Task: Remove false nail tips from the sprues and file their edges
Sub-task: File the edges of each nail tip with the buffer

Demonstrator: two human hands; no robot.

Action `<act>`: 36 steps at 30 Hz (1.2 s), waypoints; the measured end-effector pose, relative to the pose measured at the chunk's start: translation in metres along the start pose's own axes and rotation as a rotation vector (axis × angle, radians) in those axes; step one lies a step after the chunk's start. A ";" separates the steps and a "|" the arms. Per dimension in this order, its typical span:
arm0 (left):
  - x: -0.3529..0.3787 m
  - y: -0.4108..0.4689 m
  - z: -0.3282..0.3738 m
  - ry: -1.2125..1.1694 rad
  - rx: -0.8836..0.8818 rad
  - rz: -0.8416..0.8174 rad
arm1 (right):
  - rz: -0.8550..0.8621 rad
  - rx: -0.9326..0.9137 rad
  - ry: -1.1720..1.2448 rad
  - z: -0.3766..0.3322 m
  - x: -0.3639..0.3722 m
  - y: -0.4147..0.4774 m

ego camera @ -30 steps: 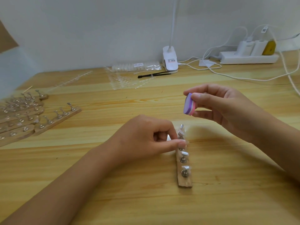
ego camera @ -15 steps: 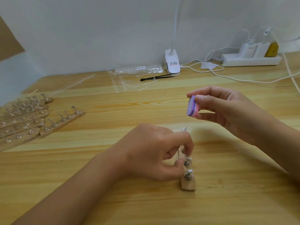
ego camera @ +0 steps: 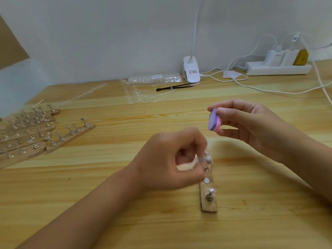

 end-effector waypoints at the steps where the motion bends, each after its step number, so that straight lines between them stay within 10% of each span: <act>1: -0.001 0.002 -0.001 -0.101 -0.060 0.072 | -0.009 0.011 0.011 0.000 0.000 0.000; 7: -0.004 0.011 -0.015 -0.784 -0.535 0.235 | -0.054 0.078 0.036 0.000 0.003 -0.002; 17: 0.001 0.014 -0.020 -1.005 -0.717 0.339 | -0.069 0.106 0.111 0.000 0.007 -0.003; 36: 0.009 0.010 -0.024 -0.579 -0.654 0.271 | -0.185 0.048 0.057 -0.001 0.013 -0.007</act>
Point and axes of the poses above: each hand's wrist, its own y-axis towards the middle knuckle, its own x-axis out of the palm, z = x × y, the point moved 1 cm from there along y, towards the middle knuckle, and after that the axes turned 5 degrees about z, right-handed, at the moved point
